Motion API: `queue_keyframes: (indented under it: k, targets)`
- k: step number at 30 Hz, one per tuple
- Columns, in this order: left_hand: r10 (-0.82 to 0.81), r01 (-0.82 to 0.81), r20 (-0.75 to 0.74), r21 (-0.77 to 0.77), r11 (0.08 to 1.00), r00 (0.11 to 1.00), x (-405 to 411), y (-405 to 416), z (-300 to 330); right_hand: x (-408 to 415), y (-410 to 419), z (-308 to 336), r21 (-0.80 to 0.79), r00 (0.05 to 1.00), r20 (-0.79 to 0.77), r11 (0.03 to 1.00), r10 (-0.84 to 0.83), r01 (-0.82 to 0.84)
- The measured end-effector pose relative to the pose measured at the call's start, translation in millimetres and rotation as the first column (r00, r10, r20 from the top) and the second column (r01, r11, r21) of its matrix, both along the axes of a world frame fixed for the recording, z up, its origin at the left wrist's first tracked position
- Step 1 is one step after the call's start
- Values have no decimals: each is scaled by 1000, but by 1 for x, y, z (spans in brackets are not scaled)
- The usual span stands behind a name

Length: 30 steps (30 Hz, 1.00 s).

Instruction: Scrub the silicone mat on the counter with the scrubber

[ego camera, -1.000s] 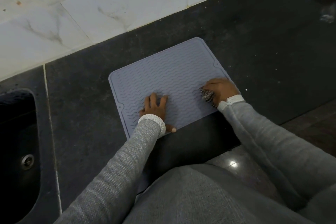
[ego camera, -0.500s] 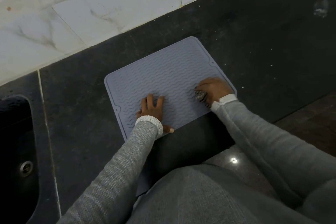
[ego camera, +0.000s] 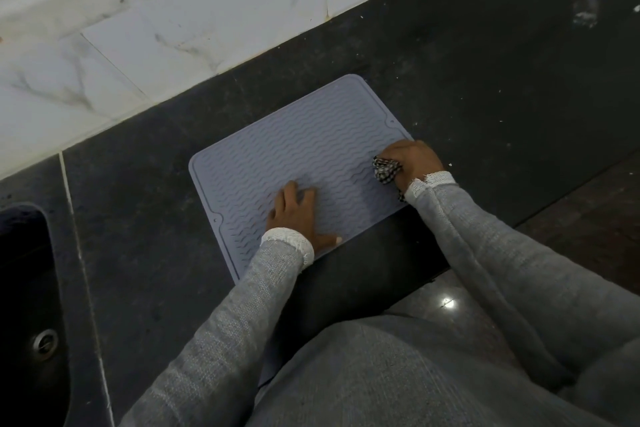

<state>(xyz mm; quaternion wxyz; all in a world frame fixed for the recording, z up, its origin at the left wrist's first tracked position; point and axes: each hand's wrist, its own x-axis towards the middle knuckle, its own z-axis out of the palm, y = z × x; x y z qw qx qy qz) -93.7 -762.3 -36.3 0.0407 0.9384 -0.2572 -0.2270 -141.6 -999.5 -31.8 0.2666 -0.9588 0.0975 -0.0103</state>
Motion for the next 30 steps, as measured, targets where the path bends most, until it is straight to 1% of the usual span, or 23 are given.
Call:
queue_keyframes:
  k: [2,4,7,8,9,11,14,15,17,18,20,21,22,23,24,25,26,27,30]
  targets:
    - [-26,26,-11,-39,999,1000,-2,-13,-1,-1,13,5,31,998,31,998,48,-48]
    - [-50,49,-30,-40,998,998,-4,-24,-4,-4,35,4,21,994,19,994,105,-106]
    - [-61,61,-15,-24,998,998,-5,-31,-9,-12,71,-10,-85,954,-152,958,260,-274]
    - [-61,61,-16,-21,998,998,-5,-31,-10,-15,75,-15,-108,942,-193,948,275,-299]
    - [-57,57,-22,-20,998,998,-4,-31,-10,-18,73,-18,-116,941,-200,947,272,-298]
    - [-56,56,-35,-6,998,998,-1,-30,-9,-23,57,-19,-113,958,-163,960,238,-257]
    - [-69,70,-69,16,997,995,2,-31,-7,-33,19,-19,-66,994,-62,993,94,-98]
    - [-69,71,-77,21,997,995,2,-32,-7,-35,7,-20,-60,997,-59,997,54,-58]
    - [-72,76,-80,43,996,994,3,-33,-5,-36,-5,-18,-91,993,-121,996,-8,-3]
    - [-72,76,-79,54,996,994,2,-34,-4,-34,-5,-15,-90,993,-115,996,-27,16]
    - [-66,71,-76,69,995,995,2,-36,-2,-30,9,-9,-47,999,32,999,18,-16]
    - [-61,67,-77,75,995,995,2,-37,-1,-29,23,-6,-35,990,119,997,69,-65]
    - [-55,61,-73,78,995,996,1,-38,-1,-28,40,-3,-42,977,173,992,127,-121]
    - [-46,51,-63,72,996,997,1,-39,-2,-27,58,-4,-45,965,182,982,187,-182]
    - [-35,37,-44,55,998,998,0,-39,-2,-26,74,-7,-39,960,141,971,240,-237]
    - [-22,23,-24,37,999,999,-1,-38,-3,-26,84,-11,-38,960,63,962,271,-269]
    - [-18,18,-14,31,999,1000,-1,-38,-4,-28,88,-14,-52,962,-23,961,270,-271]
    - [-26,26,-20,40,999,999,-1,-38,-4,-31,84,-16,-73,966,-55,964,254,-257]
    - [-54,60,-75,79,995,996,1,-37,-2,-43,47,-15,-49,992,34,991,123,-121]
